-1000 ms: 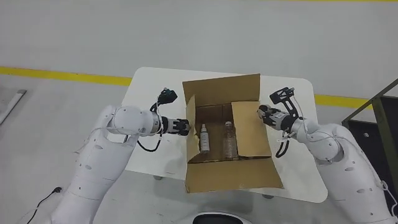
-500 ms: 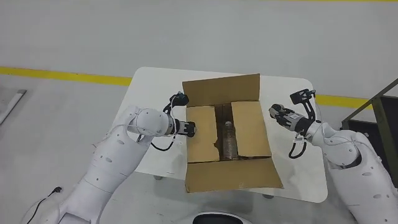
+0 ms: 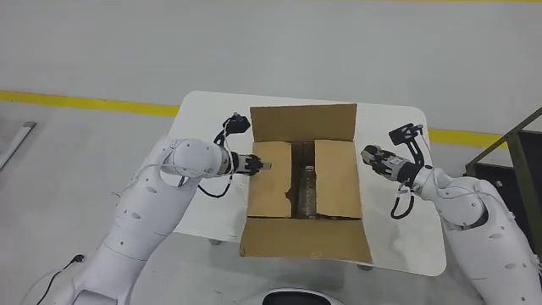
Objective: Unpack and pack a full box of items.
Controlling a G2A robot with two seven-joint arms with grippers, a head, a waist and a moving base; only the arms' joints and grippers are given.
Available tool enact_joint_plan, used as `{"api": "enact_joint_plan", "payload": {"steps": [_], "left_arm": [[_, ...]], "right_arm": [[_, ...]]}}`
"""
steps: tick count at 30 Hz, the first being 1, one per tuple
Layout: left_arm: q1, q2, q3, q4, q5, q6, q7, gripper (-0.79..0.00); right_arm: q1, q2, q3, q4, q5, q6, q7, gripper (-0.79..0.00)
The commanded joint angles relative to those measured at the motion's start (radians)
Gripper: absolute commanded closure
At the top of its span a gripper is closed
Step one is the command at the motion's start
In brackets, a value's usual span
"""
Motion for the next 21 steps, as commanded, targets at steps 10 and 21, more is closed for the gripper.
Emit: {"api": "enact_joint_plan", "payload": {"steps": [10, 21], "left_arm": [[0.13, 0.056, -0.172, -0.226, 0.018, -0.123, -0.1, -0.785], [0.154, 0.061, -0.167, -0.253, 0.041, -0.195, -0.077, -0.785]], "right_arm": [[0.019, 0.0, -0.016, 0.032, 0.048, -0.052, -0.004, 0.0], [0.027, 0.001, -0.038, 0.024, 0.067, -0.073, 0.003, 0.0]]}}
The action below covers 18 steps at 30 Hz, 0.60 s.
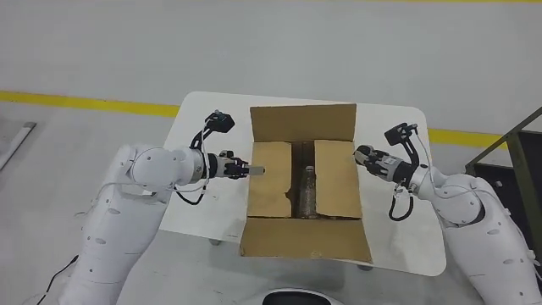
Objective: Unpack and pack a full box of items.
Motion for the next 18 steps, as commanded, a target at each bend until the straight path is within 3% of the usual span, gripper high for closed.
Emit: {"api": "enact_joint_plan", "payload": {"steps": [1, 5, 9, 10, 18], "left_arm": [[0.022, 0.009, -0.001, -0.035, 0.045, -0.104, 0.012, -0.785], [0.11, 0.036, -0.034, -0.129, 0.162, -0.408, 0.041, -0.785], [0.206, 0.063, -0.1, -0.19, 0.239, -0.608, 0.105, -0.785], [0.231, 0.069, -0.109, -0.202, 0.257, -0.638, 0.136, -0.785], [0.231, 0.069, -0.109, -0.202, 0.257, -0.638, 0.136, -0.785]], "right_arm": [[-0.001, 0.0, -0.002, 0.004, 0.0, -0.001, -0.002, 0.0], [-0.006, 0.002, 0.0, 0.015, 0.019, -0.014, -0.005, 0.0], [-0.01, 0.003, 0.002, 0.017, 0.024, -0.022, -0.005, 0.0], [-0.011, 0.004, 0.001, 0.017, 0.025, -0.022, -0.005, 0.0], [-0.009, 0.004, -0.014, 0.014, 0.035, -0.028, -0.002, 0.0]]}}
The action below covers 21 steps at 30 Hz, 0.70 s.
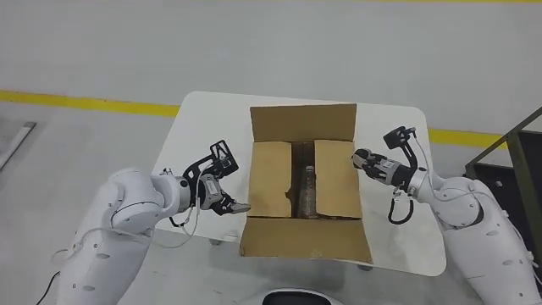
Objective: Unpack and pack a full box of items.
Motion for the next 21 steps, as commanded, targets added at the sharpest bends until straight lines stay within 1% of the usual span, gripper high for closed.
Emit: {"api": "enact_joint_plan", "payload": {"steps": [1, 4, 8, 9, 11, 13, 16, 19, 21], "left_arm": [[0.0, 0.0, 0.0, 0.0, 0.0, 0.0, 0.0, -0.785], [0.0, 0.0, 0.0, 0.0, 0.0, 0.0, 0.0, -0.785], [0.002, 0.0, 0.0, 0.0, 0.001, 0.003, 0.006, -0.785], [0.011, 0.002, -0.001, -0.007, 0.017, 0.002, 0.017, -0.785], [0.025, 0.009, -0.013, -0.047, 0.12, -0.016, 0.02, -0.785], [0.059, 0.016, -0.015, -0.088, 0.198, -0.046, 0.047, -0.785], [0.115, 0.027, -0.037, -0.13, 0.25, -0.09, 0.09, -0.785], [0.173, 0.045, -0.045, -0.186, 0.403, -0.14, 0.14, -0.785], [0.219, 0.052, -0.053, -0.191, 0.425, -0.186, 0.192, -0.785]], "right_arm": [[0.001, 0.0, -0.005, 0.001, 0.005, -0.004, 0.0, 0.0], [0.006, 0.001, -0.012, -0.012, -0.034, 0.013, 0.014, 0.0], [0.002, 0.002, -0.016, -0.021, -0.038, 0.023, 0.013, 0.0], [0.002, 0.002, -0.016, -0.021, -0.037, 0.022, 0.014, 0.0], [0.003, 0.003, -0.015, -0.021, -0.034, 0.02, 0.015, 0.0], [0.006, 0.004, -0.018, -0.023, -0.035, 0.017, 0.02, 0.0], [0.01, 0.004, -0.022, -0.024, -0.032, 0.015, 0.023, 0.0], [0.014, 0.005, -0.025, -0.022, -0.03, 0.012, 0.028, 0.0], [0.014, 0.006, -0.024, -0.014, -0.027, 0.006, 0.029, 0.0]]}}
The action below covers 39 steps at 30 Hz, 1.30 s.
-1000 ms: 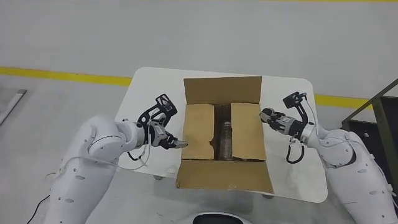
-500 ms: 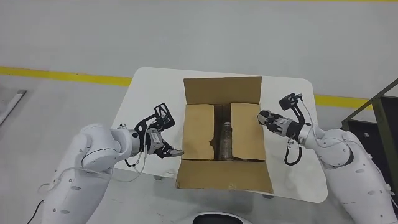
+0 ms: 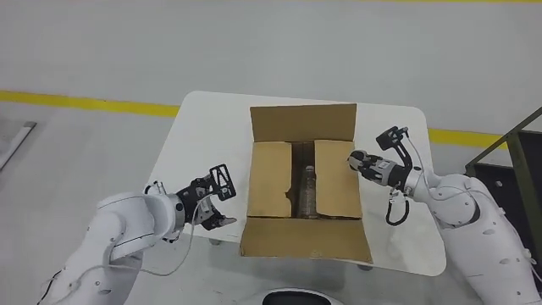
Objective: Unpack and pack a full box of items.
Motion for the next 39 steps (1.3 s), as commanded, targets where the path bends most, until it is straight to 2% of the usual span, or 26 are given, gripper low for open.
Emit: {"api": "enact_joint_plan", "payload": {"steps": [1, 6, 10, 20, 22, 23, 27, 31, 37, 39], "left_arm": [[0.044, 0.006, -0.012, -0.005, 0.027, -0.043, 0.05, -0.785], [0.113, 0.017, -0.003, -0.025, 0.094, -0.105, 0.131, -0.785], [0.132, 0.02, 0.029, -0.023, 0.118, -0.134, 0.199, -0.785], [0.071, 0.011, 0.148, 0.013, 0.142, -0.095, 0.337, -0.785], [0.058, 0.01, 0.155, 0.022, 0.139, -0.078, 0.344, -0.742], [0.052, 0.01, 0.156, 0.024, 0.13, -0.069, 0.35, -0.785], [0.033, 0.01, 0.143, 0.038, 0.069, -0.014, 0.359, -0.785], [0.004, 0.007, 0.123, 0.052, 0.001, 0.078, 0.362, -0.785], [-0.063, -0.008, 0.138, 0.095, -0.019, 0.286, 0.372, -0.785], [-0.087, -0.013, 0.155, 0.115, -0.006, 0.329, 0.38, -0.785]], "right_arm": [[0.0, 0.001, 0.002, 0.01, 0.008, -0.007, 0.001, 0.0], [-0.001, 0.004, 0.009, 0.025, 0.028, -0.025, 0.005, 0.0], [0.0, 0.006, 0.011, 0.024, 0.033, -0.026, 0.01, 0.0], [-0.008, 0.01, 0.011, 0.011, 0.034, -0.022, 0.008, 0.0], [-0.012, 0.011, 0.013, 0.009, 0.036, -0.021, 0.007, 0.0], [-0.014, 0.011, 0.013, 0.008, 0.037, -0.021, 0.008, 0.0], [-0.022, 0.013, 0.014, 0.001, 0.039, -0.016, 0.007, 0.0], [-0.027, 0.015, 0.018, -0.008, 0.045, -0.015, 0.005, 0.0], [-0.031, 0.02, 0.039, -0.029, 0.066, -0.024, 0.003, 0.0], [-0.03, 0.022, 0.052, -0.039, 0.066, -0.026, 0.0, 0.0]]}}
